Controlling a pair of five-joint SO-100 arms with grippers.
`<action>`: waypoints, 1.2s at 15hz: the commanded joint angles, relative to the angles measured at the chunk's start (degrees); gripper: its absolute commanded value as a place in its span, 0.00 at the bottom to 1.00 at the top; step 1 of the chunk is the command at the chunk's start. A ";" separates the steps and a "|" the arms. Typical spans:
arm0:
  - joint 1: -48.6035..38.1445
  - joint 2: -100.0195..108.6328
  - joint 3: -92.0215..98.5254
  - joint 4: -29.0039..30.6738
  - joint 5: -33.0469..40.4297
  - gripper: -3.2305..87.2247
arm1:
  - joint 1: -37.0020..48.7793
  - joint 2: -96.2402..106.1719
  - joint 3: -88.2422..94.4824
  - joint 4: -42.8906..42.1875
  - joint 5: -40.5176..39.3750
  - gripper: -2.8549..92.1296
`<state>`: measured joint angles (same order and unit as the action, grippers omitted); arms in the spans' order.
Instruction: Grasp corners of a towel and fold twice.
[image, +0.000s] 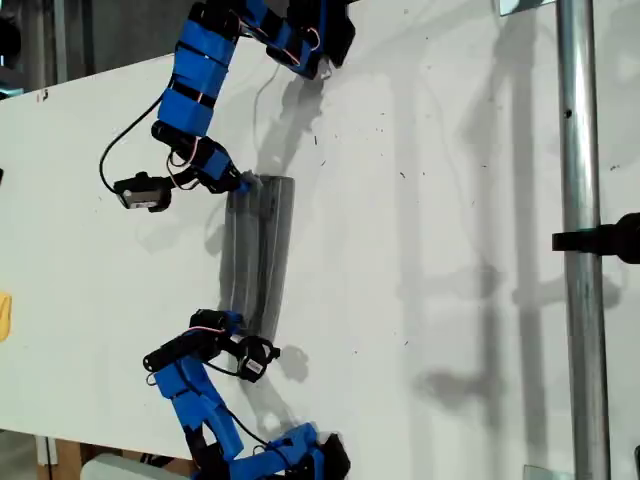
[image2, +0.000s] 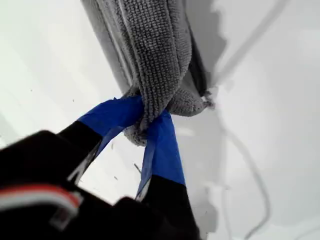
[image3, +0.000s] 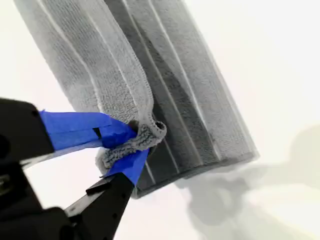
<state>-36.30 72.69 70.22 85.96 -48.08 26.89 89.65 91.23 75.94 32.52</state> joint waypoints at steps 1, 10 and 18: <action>1.32 1.14 6.59 -4.92 -1.76 0.02 | -4.75 -1.67 1.93 -2.72 3.60 0.03; -1.49 1.85 18.19 -7.29 -5.27 0.25 | -4.04 -16.26 4.04 -10.55 5.54 0.06; 8.88 45.88 30.23 9.93 -15.73 0.35 | -1.58 21.36 14.33 7.91 14.06 0.40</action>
<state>-30.94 105.91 97.47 94.75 -61.79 23.91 97.65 101.69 80.24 42.54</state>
